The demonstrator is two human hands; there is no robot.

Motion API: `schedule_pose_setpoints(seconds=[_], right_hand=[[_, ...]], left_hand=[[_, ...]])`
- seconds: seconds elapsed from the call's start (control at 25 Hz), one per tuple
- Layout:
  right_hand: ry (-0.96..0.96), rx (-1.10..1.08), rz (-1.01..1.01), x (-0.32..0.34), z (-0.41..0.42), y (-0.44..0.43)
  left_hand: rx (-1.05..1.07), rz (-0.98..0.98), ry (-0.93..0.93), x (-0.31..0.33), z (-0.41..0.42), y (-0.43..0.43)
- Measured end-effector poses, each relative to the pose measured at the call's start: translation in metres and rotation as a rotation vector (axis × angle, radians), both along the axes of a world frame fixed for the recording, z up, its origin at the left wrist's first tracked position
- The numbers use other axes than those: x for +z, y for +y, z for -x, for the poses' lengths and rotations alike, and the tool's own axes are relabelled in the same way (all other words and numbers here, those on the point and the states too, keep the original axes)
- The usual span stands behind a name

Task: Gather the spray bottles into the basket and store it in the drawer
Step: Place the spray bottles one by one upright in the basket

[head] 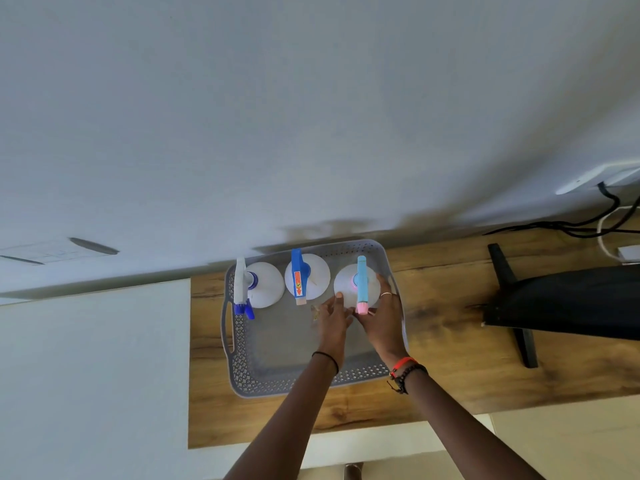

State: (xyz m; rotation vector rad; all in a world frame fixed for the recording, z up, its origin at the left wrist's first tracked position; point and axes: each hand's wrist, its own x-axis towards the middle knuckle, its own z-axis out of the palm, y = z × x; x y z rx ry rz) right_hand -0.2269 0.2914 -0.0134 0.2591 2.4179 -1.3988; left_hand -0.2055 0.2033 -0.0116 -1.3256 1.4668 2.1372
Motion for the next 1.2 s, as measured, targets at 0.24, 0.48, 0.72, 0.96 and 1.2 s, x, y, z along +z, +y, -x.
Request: schedule_pose_setpoints(seconds=[0.24,0.48,0.72,0.96,1.2], right_hand=[[0.003,-0.082,0.059,0.0,0.006,-0.006],[0.01,-0.114,0.156,0.002,0.011,-0.007],[-0.004,-0.097,0.186,0.006,0.012,-0.004],[-0.084,-0.143,0.13,0.013,0.004,-0.003],[-0.134,-0.121,0.011,0.027,-0.023,-0.005]], left_hand=[[0.072,-0.076,-0.001,0.006,0.011,0.005],[0.172,-0.118,0.023,0.006,0.02,0.006],[0.135,-0.092,0.023,0.004,0.021,0.006],[0.038,-0.008,-0.009,0.011,0.008,0.0],[0.017,0.111,-0.018,0.023,-0.026,-0.009]])
